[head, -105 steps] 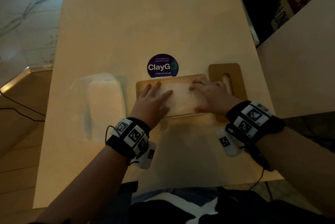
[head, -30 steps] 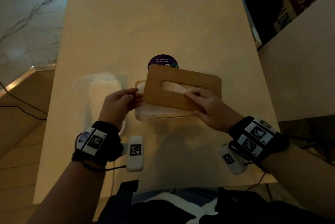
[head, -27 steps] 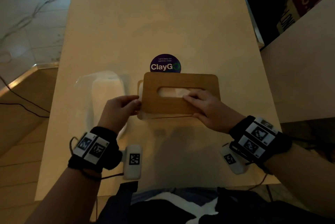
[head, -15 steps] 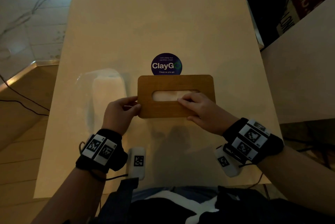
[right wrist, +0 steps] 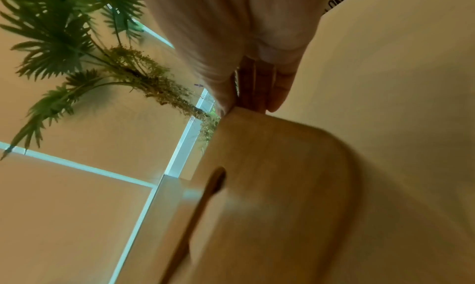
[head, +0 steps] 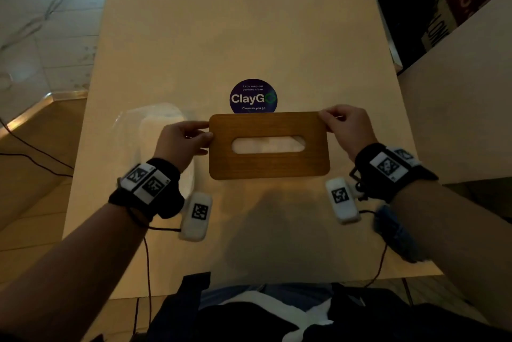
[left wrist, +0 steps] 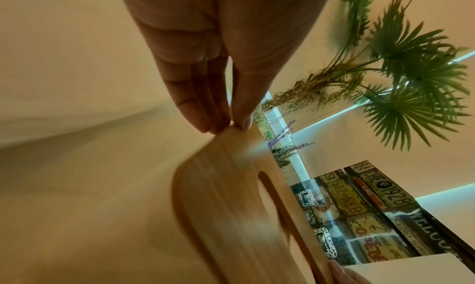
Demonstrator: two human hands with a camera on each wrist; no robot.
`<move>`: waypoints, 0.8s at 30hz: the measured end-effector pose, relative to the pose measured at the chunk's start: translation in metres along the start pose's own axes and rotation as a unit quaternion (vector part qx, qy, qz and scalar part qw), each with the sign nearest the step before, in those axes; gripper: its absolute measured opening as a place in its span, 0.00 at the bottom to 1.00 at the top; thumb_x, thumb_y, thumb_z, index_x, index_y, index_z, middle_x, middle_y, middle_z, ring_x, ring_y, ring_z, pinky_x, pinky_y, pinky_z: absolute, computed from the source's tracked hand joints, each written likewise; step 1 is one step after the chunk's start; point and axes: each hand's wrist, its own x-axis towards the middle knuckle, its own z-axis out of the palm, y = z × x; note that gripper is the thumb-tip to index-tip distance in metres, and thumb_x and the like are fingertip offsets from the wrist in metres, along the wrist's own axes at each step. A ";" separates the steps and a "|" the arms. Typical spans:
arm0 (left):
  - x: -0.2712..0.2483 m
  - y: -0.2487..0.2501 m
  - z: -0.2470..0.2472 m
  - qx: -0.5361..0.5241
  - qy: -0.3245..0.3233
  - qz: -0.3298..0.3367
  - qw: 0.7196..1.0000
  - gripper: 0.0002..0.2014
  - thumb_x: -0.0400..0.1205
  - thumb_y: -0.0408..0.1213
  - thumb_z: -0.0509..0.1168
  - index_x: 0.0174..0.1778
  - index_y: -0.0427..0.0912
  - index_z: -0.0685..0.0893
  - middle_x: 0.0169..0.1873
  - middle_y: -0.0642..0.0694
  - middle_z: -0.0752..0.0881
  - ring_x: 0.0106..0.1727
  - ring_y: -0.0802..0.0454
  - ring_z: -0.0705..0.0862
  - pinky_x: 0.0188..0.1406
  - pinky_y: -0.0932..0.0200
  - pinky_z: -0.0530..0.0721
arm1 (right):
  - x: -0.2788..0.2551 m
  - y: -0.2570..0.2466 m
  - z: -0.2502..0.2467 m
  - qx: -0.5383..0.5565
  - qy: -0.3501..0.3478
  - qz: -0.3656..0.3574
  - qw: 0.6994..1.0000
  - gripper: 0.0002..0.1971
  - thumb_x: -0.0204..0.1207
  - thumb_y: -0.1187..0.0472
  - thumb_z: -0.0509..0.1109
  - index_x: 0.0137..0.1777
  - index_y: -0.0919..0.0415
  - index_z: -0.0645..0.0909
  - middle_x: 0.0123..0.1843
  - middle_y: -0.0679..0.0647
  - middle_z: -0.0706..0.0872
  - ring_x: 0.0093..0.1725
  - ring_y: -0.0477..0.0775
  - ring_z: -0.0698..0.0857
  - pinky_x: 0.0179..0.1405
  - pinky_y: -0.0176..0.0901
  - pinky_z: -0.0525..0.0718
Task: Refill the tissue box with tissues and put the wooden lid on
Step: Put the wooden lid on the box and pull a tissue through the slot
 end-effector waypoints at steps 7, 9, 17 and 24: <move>0.012 0.018 -0.002 -0.026 -0.037 -0.053 0.998 0.04 0.79 0.30 0.65 0.45 0.43 0.83 0.39 0.43 0.86 0.39 0.49 0.87 0.33 0.56 0.89 | 0.020 -0.014 -0.014 0.033 -0.112 0.077 0.990 0.05 0.77 0.65 0.71 0.39 0.61 0.83 0.40 0.57 0.84 0.47 0.57 0.84 0.60 0.59 0.85; 0.015 0.021 -0.001 -0.030 -0.038 -0.064 0.997 0.04 0.79 0.31 0.65 0.42 0.45 0.83 0.40 0.44 0.85 0.40 0.49 0.87 0.32 0.54 0.88 | 0.023 -0.018 -0.016 0.020 -0.127 0.083 0.988 0.05 0.77 0.65 0.70 0.39 0.62 0.83 0.39 0.57 0.84 0.47 0.57 0.84 0.59 0.57 0.86; 0.024 0.028 0.004 -0.019 -0.015 -0.065 0.998 0.05 0.79 0.33 0.66 0.47 0.36 0.84 0.42 0.43 0.87 0.45 0.49 0.87 0.31 0.55 0.87 | 0.027 -0.026 -0.013 -0.017 -0.124 0.074 0.989 0.05 0.77 0.68 0.69 0.40 0.66 0.83 0.39 0.58 0.85 0.43 0.56 0.86 0.51 0.50 0.88; 0.025 0.030 0.002 -0.007 -0.005 -0.072 0.997 0.02 0.79 0.32 0.67 0.44 0.38 0.84 0.42 0.42 0.87 0.45 0.50 0.87 0.33 0.58 0.87 | 0.022 -0.024 -0.010 -0.016 -0.099 0.071 0.992 0.03 0.77 0.69 0.69 0.45 0.68 0.84 0.37 0.57 0.84 0.38 0.52 0.85 0.41 0.41 0.87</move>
